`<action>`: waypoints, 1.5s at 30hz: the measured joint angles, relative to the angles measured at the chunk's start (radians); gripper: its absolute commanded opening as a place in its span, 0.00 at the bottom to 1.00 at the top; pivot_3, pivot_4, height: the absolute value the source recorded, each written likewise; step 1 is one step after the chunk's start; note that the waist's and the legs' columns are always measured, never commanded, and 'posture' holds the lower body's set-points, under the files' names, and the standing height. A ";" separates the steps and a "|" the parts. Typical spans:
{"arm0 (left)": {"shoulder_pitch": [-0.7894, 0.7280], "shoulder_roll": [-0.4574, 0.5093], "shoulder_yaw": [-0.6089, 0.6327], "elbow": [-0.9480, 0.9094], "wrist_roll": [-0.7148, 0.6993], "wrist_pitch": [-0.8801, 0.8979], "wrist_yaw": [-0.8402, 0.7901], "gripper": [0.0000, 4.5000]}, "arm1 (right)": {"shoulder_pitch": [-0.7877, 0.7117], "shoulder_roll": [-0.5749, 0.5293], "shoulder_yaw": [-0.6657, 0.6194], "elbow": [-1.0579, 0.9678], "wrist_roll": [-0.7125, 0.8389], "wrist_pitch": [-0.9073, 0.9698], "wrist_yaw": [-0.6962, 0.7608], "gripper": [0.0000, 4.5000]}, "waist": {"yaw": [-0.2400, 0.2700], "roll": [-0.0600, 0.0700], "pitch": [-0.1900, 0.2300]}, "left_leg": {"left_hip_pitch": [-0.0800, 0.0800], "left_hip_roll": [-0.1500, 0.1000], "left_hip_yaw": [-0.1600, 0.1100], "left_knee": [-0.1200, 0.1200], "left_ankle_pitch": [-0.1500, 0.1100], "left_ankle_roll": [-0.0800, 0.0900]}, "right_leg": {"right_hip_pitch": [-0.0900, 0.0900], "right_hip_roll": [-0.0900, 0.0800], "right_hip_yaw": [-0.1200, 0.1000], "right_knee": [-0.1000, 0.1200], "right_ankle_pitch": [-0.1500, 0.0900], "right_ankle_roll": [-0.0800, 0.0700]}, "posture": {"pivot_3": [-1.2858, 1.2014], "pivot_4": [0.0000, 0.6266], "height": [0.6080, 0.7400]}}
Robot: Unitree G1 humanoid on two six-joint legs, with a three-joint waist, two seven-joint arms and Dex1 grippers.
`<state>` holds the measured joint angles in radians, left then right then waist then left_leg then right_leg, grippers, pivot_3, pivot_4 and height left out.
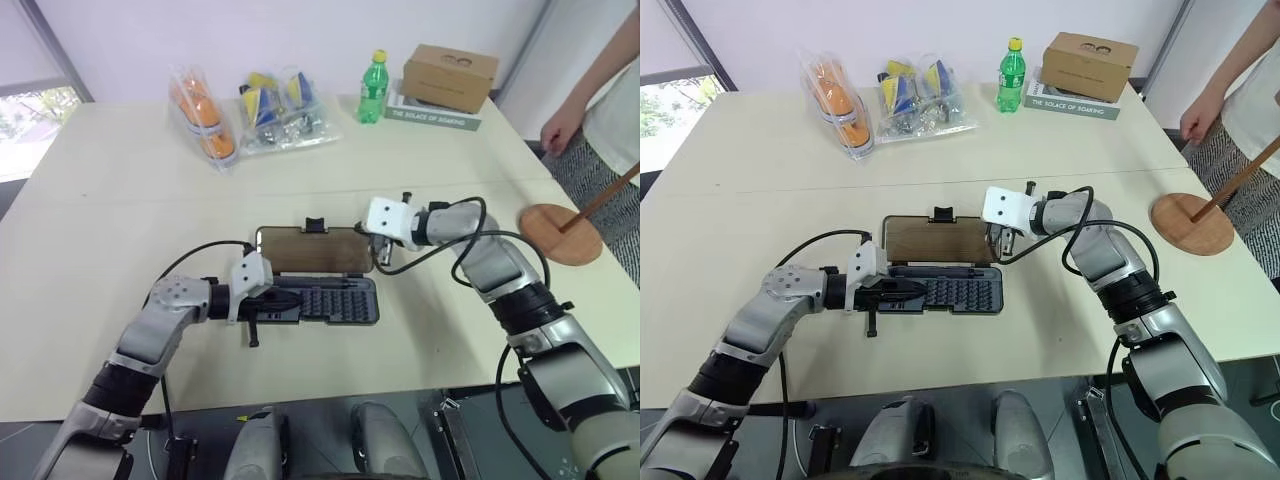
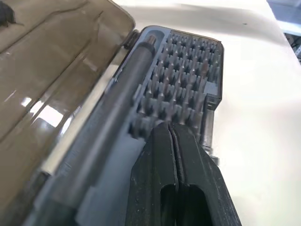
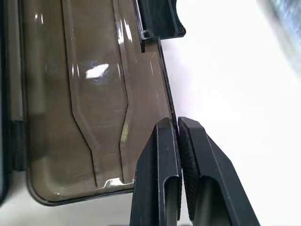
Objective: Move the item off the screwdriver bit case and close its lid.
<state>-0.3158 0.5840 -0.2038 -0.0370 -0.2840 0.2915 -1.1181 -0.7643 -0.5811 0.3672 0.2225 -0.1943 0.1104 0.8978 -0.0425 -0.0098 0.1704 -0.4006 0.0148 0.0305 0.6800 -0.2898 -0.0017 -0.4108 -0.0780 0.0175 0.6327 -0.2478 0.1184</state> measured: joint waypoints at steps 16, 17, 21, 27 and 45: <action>-0.055 0.025 0.056 -0.043 -0.092 0.134 -0.013 0.00 | 0.108 -0.031 -0.052 -0.190 -0.039 -0.007 -0.016 0.00 | 0.006 -0.001 0.001 | -0.002 0.000 -0.001 0.000 0.000 0.000 | -0.001 -0.001 0.000 0.000 0.000 0.000 | 0.52 0.24 1.00; -0.070 0.030 0.073 -0.060 -0.116 0.158 -0.015 0.00 | 0.113 -0.030 -0.056 -0.197 -0.039 -0.002 -0.015 0.00 | 0.006 -0.001 0.001 | -0.002 0.000 -0.001 0.000 0.000 0.000 | -0.001 -0.001 0.000 0.000 0.000 0.000 | 0.52 0.24 1.00; -0.166 0.061 0.168 -0.129 -0.248 0.291 -0.008 0.00 | 0.118 -0.027 -0.057 -0.216 -0.048 0.011 -0.015 0.00 | 0.005 -0.002 0.001 | -0.002 0.000 -0.001 0.001 0.000 0.000 | -0.001 -0.001 -0.001 0.000 0.000 0.000 | 0.52 0.24 1.00; -0.330 0.088 0.320 -0.031 -0.351 0.395 0.068 0.00 | 0.126 -0.026 -0.056 -0.226 -0.060 0.011 -0.014 0.00 | 0.003 -0.002 0.001 | -0.002 -0.002 -0.001 0.001 0.000 0.000 | -0.001 0.000 -0.001 0.000 0.000 0.000 | 0.52 0.24 1.00; -0.411 -0.026 0.177 0.809 0.097 -0.297 0.088 0.00 | 0.135 -0.004 -0.056 -0.268 -0.066 0.031 -0.010 0.00 | 0.004 -0.002 0.001 | -0.007 -0.003 0.000 0.001 0.000 0.000 | -0.006 0.000 -0.001 0.000 0.000 0.001 | 0.52 0.24 1.00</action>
<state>-0.7273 0.5584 -0.0271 0.7721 -0.1867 -0.0057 -1.0302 -0.6296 -0.5852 0.3113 -0.0457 -0.2603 0.1413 0.8876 -0.0389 -0.0121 0.1719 -0.4078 0.0122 0.0305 0.6814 -0.2896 -0.0020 -0.4166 -0.0780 0.0165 0.6325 -0.2477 0.1191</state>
